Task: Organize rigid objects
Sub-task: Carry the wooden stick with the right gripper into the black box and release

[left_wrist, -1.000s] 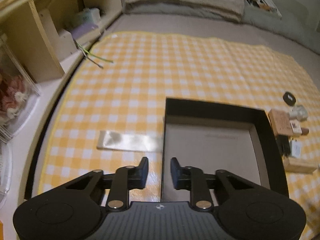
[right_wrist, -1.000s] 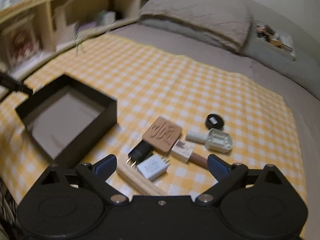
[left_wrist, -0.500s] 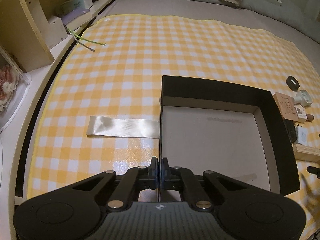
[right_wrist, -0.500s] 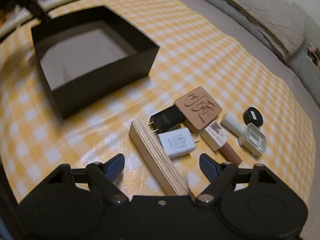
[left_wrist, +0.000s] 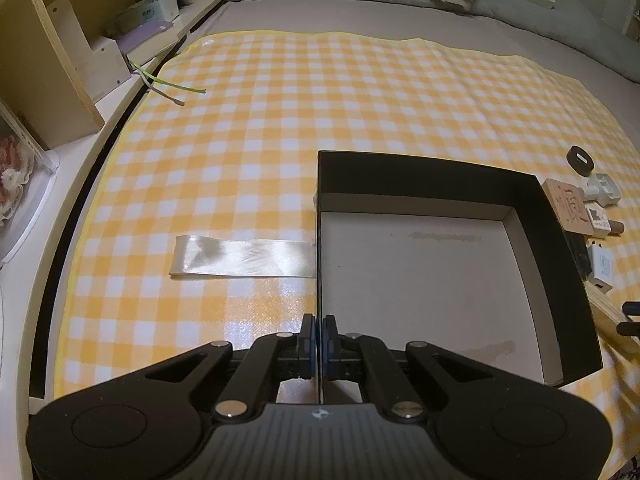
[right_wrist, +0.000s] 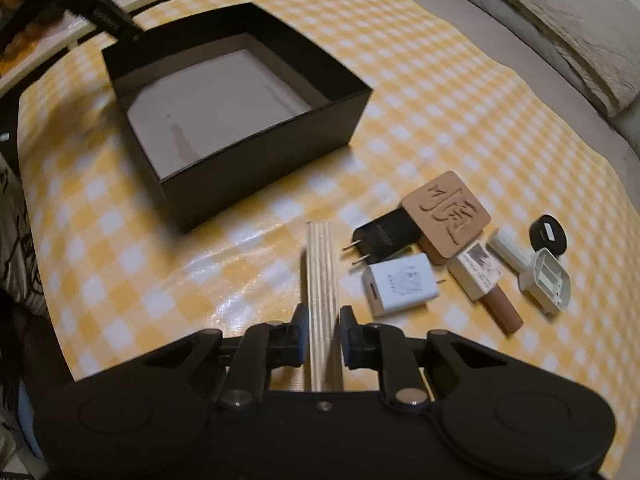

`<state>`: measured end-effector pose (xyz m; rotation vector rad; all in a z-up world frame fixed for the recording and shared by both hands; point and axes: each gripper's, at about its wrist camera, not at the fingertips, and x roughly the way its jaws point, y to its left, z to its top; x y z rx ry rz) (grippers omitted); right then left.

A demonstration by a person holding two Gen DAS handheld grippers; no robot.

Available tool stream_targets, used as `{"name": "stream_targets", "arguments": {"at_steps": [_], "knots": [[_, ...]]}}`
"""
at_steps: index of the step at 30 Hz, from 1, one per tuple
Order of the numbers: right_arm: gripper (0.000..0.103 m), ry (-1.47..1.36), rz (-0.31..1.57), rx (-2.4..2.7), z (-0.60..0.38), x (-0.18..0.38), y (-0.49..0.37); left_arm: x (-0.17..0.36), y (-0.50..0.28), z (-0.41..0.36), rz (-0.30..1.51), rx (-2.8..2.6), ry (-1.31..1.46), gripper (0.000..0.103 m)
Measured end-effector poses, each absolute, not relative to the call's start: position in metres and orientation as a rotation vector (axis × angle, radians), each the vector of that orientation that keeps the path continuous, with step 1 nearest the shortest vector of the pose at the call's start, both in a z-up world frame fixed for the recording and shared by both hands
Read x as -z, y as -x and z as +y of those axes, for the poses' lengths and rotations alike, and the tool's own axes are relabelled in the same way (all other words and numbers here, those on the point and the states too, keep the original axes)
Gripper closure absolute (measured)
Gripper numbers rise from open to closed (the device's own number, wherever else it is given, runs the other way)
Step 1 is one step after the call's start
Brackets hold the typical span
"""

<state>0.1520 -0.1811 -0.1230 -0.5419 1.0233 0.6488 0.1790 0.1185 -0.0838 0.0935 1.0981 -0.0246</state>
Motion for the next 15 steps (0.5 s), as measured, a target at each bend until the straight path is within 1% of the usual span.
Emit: {"name": "stream_targets", "arguments": {"at_steps": [5,7,9,10,11,12,13,15], "knots": [[0.085,0.544,1.032,-0.591,-0.174,0.128,-0.161,0.084,-0.179,0.118,1.100,0.027,-0.094,0.100],[0.082,0.540,1.052,-0.583,-0.172,0.132,-0.165,0.085,-0.180,0.119,1.104,0.031,-0.093,0.099],[0.073,0.536,1.074,-0.598,-0.170,0.135,-0.166,0.085,-0.181,0.122,1.109,0.036,-0.079,0.099],[0.072,0.535,1.079,-0.608,-0.169,0.134,-0.166,0.085,-0.182,0.123,1.113,0.037,-0.070,0.099],[0.074,0.528,1.085,-0.617,-0.169,0.133,-0.166,0.085,-0.183,0.124,1.118,0.038,-0.059,0.098],[0.079,0.505,1.098,-0.630,-0.169,0.131,-0.168,0.085,-0.184,0.125,1.124,0.037,-0.048,0.098],[0.081,0.481,1.108,-0.636,-0.170,0.129,-0.169,0.085,-0.185,0.126,1.129,0.035,-0.040,0.098],[0.083,0.444,1.133,-0.650,-0.170,0.127,-0.172,0.085,-0.187,0.125,1.138,0.027,-0.031,0.098]]}}
